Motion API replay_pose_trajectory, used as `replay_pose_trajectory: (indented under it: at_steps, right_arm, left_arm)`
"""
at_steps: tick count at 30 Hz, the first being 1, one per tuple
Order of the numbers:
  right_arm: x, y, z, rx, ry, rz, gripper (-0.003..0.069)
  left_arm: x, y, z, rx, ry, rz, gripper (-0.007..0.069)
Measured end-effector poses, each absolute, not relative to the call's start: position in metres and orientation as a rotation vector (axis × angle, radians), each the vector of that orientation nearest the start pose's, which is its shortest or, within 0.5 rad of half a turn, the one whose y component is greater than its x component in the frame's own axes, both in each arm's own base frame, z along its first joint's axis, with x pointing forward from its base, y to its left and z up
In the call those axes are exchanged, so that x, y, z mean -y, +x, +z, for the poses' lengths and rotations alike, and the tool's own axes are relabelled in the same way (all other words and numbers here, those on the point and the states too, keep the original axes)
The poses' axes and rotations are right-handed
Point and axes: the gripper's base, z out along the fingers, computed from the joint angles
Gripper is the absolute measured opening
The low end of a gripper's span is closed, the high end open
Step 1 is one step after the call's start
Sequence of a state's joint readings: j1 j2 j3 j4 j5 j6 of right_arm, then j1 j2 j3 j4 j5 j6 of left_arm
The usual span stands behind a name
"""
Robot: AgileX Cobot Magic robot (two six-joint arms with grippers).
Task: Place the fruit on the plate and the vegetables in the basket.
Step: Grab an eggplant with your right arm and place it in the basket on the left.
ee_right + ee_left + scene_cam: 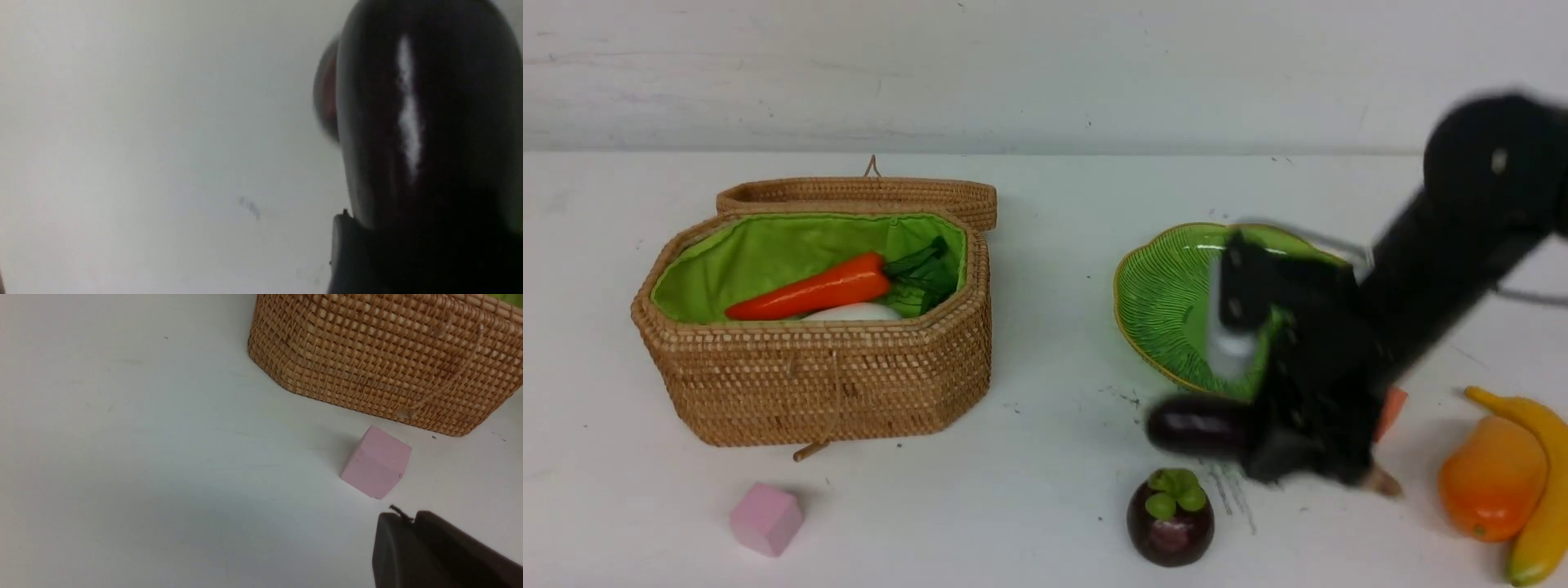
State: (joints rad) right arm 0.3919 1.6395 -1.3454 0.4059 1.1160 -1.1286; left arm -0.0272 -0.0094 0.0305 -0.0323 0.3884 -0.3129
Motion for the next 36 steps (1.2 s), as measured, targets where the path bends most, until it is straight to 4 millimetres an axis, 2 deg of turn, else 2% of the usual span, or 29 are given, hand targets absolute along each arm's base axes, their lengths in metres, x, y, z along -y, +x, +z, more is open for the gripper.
replay_pose_trajectory:
  at_steps: [1,4,6,7,9,11,12,13,14,15,16,19,20,25,29,32,34,35,36]
  right_arm:
    - [-0.171,0.296,0.316,-2.042,-1.713,0.400,0.0374]
    - [-0.200,0.304,0.361,-1.910,-1.595,0.429,0.0374]
    - [-0.227,0.315,0.380,-1.836,-1.530,0.463,0.0374]
    - [-0.231,0.318,0.382,-1.827,-1.518,0.469,0.0374]
    - [-0.263,0.333,0.387,-1.768,-1.468,0.520,0.0374]
    - [-0.292,0.348,0.385,-1.706,-1.435,0.576,0.0374]
    - [-0.295,0.350,0.381,-1.713,-1.437,0.582,0.0374]
    - [-0.314,0.361,0.373,-1.679,-1.414,0.615,0.0374]
    - [-0.325,0.367,0.368,-1.660,-1.397,0.624,0.0374]
    - [-0.327,0.368,0.370,-1.647,-1.390,0.624,0.0374]
    - [-0.342,0.380,0.357,-1.624,-1.354,0.624,0.0374]
    - [-0.354,0.392,0.345,-1.598,-1.310,0.606,0.0374]
    - [-0.360,0.401,0.335,-1.590,-1.277,0.588,0.0374]
    - [-0.369,0.417,0.301,-1.622,-1.239,0.559,0.0374]
    - [-0.370,0.420,0.290,-1.642,-1.259,0.543,0.0382]
    - [-0.370,0.419,0.290,-1.650,-1.266,0.547,0.0465]
    - [-0.369,0.417,0.292,-1.667,-1.265,0.562,0.0590]
    - [-0.369,0.417,0.292,-1.670,-1.265,0.564,0.0590]
    - [-0.368,0.415,0.294,-1.678,-1.273,0.569,0.0642]
  left_arm:
    - [0.003,0.052,0.169,-1.879,-0.291,-0.263,0.0043]
    - [0.003,0.052,0.169,-1.879,-0.290,-0.262,0.0048]
    - [0.003,0.052,0.169,-1.879,-0.290,-0.262,0.0050]
    - [0.003,0.052,0.169,-1.879,-0.290,-0.262,0.0050]
    - [0.003,0.052,0.169,-1.879,-0.290,-0.262,0.0052]
    - [0.003,0.052,0.169,-1.879,-0.290,-0.262,0.0057]
    - [0.003,0.052,0.169,-1.879,-0.290,-0.262,0.0057]
    - [0.003,0.052,0.169,-1.879,-0.290,-0.262,0.0058]
    - [0.003,0.052,0.169,-1.879,-0.290,-0.262,0.0059]
    - [0.003,0.052,0.169,-1.879,-0.290,-0.262,0.0059]
    - [0.003,0.052,0.169,-1.879,-0.290,-0.262,0.0061]
    - [0.003,0.052,0.169,-1.879,-0.290,-0.262,0.0063]
    - [0.003,0.052,0.169,-1.879,-0.290,-0.262,0.0065]
    - [0.003,0.052,0.169,-1.879,-0.290,-0.262,0.0071]
    - [0.003,0.052,0.169,-1.879,-0.290,-0.262,0.0075]
    - [0.003,0.052,0.169,-1.879,-0.290,-0.262,0.0078]
    - [0.003,0.052,0.169,-1.879,-0.290,-0.262,0.0079]
    - [0.003,0.052,0.169,-1.879,-0.290,-0.262,0.0079]
    - [0.003,0.052,0.169,-1.879,-0.290,-0.262,0.0081]
